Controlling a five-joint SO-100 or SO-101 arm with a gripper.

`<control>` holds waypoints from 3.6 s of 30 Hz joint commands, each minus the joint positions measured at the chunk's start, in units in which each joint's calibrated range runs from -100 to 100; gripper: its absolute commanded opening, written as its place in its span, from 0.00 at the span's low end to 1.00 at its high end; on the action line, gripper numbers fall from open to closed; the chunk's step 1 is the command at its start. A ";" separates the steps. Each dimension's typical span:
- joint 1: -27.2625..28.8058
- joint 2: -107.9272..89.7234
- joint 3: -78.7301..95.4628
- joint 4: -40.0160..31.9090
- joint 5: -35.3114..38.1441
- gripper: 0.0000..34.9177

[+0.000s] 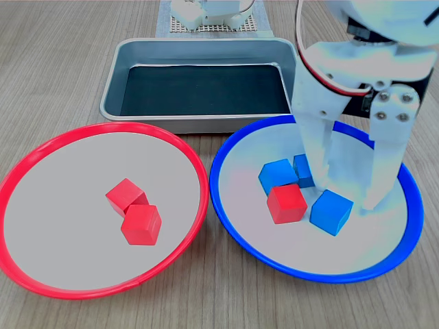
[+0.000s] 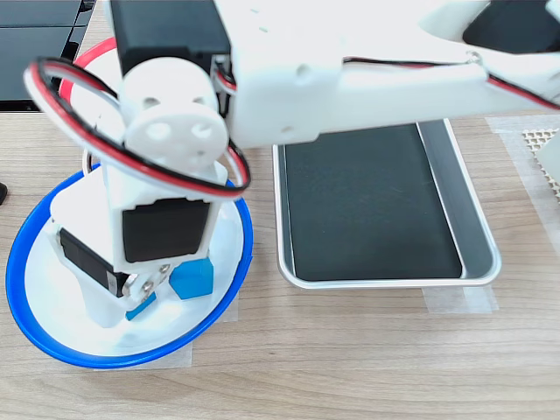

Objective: Relocate any misplaced blocks to their matching dishes.

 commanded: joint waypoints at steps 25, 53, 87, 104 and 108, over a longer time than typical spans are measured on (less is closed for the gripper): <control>8.77 -3.69 -6.26 -5.26 16.90 0.35; 7.83 2.71 -8.99 -2.21 24.76 0.45; 6.70 4.76 -9.72 4.31 24.86 0.43; 7.55 6.04 -10.72 2.41 25.40 0.25; 7.17 6.04 -10.72 2.74 25.45 0.19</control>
